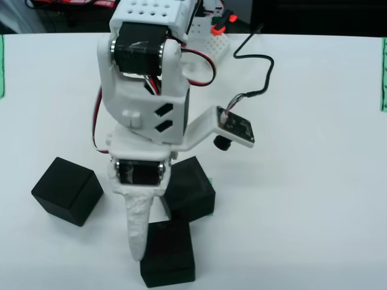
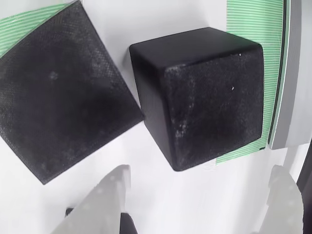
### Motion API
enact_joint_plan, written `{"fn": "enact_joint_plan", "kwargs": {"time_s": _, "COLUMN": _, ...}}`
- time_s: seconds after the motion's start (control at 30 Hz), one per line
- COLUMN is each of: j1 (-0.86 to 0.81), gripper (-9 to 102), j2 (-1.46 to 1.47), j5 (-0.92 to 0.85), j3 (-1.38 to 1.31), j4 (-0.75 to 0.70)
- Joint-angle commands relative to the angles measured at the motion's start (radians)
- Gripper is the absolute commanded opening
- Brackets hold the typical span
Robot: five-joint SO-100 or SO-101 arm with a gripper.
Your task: Stack 3 Blocks on the chosen place.
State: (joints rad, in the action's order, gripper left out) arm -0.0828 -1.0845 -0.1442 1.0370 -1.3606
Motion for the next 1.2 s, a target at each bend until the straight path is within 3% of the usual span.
{"fn": "enact_joint_plan", "kwargs": {"time_s": 0.0, "j1": 0.012, "gripper": 35, "j2": 0.017, "j5": -0.005, "j3": -0.077, "j4": 0.009}}
{"fn": "enact_joint_plan", "kwargs": {"time_s": 0.73, "j1": 0.066, "gripper": 34, "j2": 0.215, "j5": -0.005, "j3": -0.238, "j4": 0.012}}
{"fn": "enact_joint_plan", "kwargs": {"time_s": 0.97, "j1": 0.066, "gripper": 20, "j2": 0.227, "j5": -0.005, "j3": -0.252, "j4": 0.012}}
{"fn": "enact_joint_plan", "kwargs": {"time_s": 1.17, "j1": 0.055, "gripper": 18, "j2": 0.169, "j5": -0.005, "j3": -0.255, "j4": -0.034}}
